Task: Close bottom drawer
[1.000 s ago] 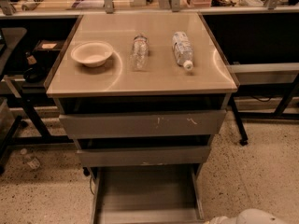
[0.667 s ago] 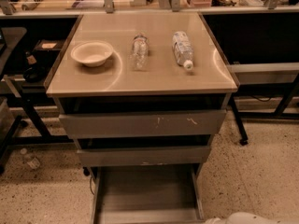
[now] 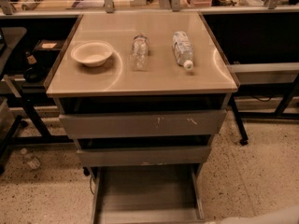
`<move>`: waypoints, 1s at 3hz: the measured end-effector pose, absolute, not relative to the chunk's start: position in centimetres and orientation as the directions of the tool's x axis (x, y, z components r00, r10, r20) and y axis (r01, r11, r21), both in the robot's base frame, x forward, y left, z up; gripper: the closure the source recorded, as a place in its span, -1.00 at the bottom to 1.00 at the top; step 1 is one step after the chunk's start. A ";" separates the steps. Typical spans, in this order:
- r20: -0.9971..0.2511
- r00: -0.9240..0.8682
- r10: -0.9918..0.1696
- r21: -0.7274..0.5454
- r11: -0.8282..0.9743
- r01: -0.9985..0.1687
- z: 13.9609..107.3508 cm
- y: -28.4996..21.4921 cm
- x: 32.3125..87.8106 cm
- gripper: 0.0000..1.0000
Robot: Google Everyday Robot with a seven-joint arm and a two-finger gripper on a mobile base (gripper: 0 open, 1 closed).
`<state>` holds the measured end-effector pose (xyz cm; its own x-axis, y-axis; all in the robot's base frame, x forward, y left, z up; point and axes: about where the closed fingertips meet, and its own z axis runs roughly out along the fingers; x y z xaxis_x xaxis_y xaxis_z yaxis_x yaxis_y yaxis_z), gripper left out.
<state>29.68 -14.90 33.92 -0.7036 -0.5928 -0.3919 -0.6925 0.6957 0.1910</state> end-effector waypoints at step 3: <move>-0.363 -0.788 -0.498 0.211 0.780 -0.590 27.2 -15.7 28.4 1.00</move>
Offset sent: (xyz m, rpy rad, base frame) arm -0.0061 -0.0038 -0.0601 0.0335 0.0263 -0.1098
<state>28.41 -15.67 27.19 -0.7878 -0.4975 -0.3631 -0.5896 0.7796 0.2111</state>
